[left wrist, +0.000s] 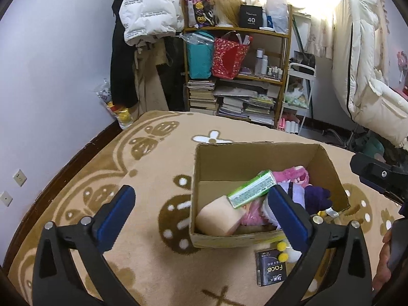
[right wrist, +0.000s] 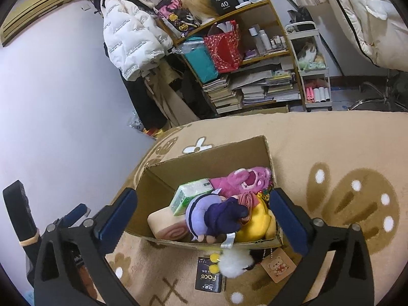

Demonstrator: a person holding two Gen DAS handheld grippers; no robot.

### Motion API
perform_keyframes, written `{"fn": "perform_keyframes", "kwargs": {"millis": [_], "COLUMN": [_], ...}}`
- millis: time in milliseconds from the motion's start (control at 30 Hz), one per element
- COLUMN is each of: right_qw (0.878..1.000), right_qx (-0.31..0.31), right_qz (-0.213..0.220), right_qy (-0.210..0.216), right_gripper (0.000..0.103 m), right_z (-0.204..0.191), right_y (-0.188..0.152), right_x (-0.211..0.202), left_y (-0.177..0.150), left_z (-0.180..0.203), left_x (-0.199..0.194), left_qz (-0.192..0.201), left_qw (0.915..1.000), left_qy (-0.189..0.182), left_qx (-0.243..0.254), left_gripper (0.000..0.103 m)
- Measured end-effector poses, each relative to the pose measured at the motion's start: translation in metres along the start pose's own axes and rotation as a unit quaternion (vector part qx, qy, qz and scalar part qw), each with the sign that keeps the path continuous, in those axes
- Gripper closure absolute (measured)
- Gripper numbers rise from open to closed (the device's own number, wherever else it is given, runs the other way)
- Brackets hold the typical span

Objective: Organize soft objects
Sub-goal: 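Open the right tool over the box while the left tool releases the green pack inside, then withdraw both open tools from the box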

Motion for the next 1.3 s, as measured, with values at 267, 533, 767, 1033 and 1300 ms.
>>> {"fn": "perform_keyframes", "kwargs": {"millis": [267,533,767,1033,1300], "right_qw": [1.0,0.999,0.999,0.999,0.997], "right_qx": [0.013,0.027,0.036,0.047,0.065], "right_qz": [0.006,0.017,0.012,-0.007,-0.036], "right_qy": [0.003,0.015,0.008,-0.001,0.003], "right_gripper": [0.0,0.0,0.0,0.0,0.0], "right_z": [0.004,0.006,0.011,0.017,0.03], "right_y": [-0.005,-0.012,-0.024,-0.038,-0.052], "right_x": [-0.016,-0.037,-0.046,-0.04,-0.02], "left_y": [-0.004,-0.016,-0.033,-0.048,-0.056], "left_z": [-0.011,-0.009,0.002,0.01,0.014], "left_x": [-0.018,-0.032,-0.036,-0.034,-0.021], "left_qz": [-0.004,-0.007,-0.023,-0.04,-0.063], "left_qw": [0.9998,0.9996,0.9997,0.999,0.9978], "left_qy": [-0.012,-0.01,-0.006,-0.016,-0.02], "left_qx": [-0.017,-0.025,-0.011,-0.009,-0.003], "left_gripper": [0.0,0.0,0.0,0.0,0.0]}}
Point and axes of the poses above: each gripper's, at about its wrist camera, not at the fingertips, and x roughly the way its jaws point, z to its right, y to its top, the point moved 7 cm from there along x, roughly the way its jaws point, and after that the axes turned 14 degrees about -z, right-handed, at the moved point
